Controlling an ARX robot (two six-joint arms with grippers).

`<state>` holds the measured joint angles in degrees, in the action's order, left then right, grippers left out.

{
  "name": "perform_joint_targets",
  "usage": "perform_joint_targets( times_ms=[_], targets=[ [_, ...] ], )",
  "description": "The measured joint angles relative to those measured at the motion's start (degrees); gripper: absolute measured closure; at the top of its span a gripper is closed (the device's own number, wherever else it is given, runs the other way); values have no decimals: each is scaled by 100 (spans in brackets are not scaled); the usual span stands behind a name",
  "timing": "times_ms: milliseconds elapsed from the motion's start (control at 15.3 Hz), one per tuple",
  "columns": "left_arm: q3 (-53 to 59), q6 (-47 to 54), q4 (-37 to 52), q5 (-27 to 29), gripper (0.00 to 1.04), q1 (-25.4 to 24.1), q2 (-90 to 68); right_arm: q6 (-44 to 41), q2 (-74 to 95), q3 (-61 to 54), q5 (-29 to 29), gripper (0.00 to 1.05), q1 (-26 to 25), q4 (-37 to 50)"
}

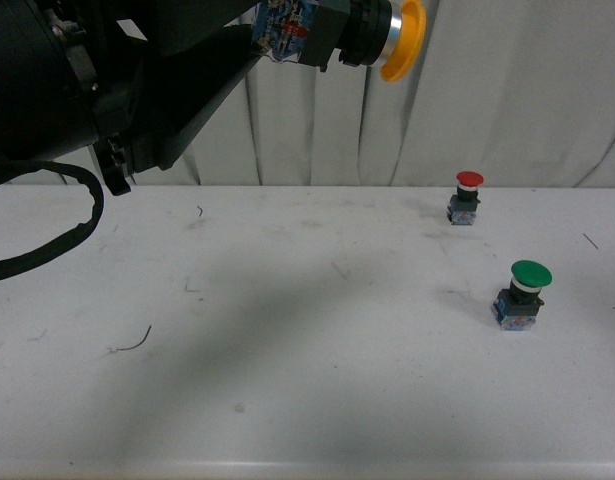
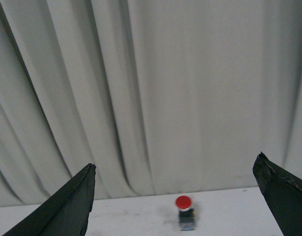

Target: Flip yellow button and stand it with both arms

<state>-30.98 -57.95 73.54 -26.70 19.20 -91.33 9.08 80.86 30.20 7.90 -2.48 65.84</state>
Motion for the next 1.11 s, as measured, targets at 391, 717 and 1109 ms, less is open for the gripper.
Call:
perform_joint_targets(
  times_ms=[391, 717, 1109],
  targets=[
    [0, 52, -2, -15, 75, 0, 33, 4225, 1600, 383, 1851, 7, 732, 780],
    [0, 140, -2, -44, 75, 11, 37, 6581, 2028, -326, 2009, 7, 1215, 750],
    [0, 142, -2, -52, 75, 28, 44, 6902, 1624, 455, 2065, 7, 1622, 791]
  ],
)
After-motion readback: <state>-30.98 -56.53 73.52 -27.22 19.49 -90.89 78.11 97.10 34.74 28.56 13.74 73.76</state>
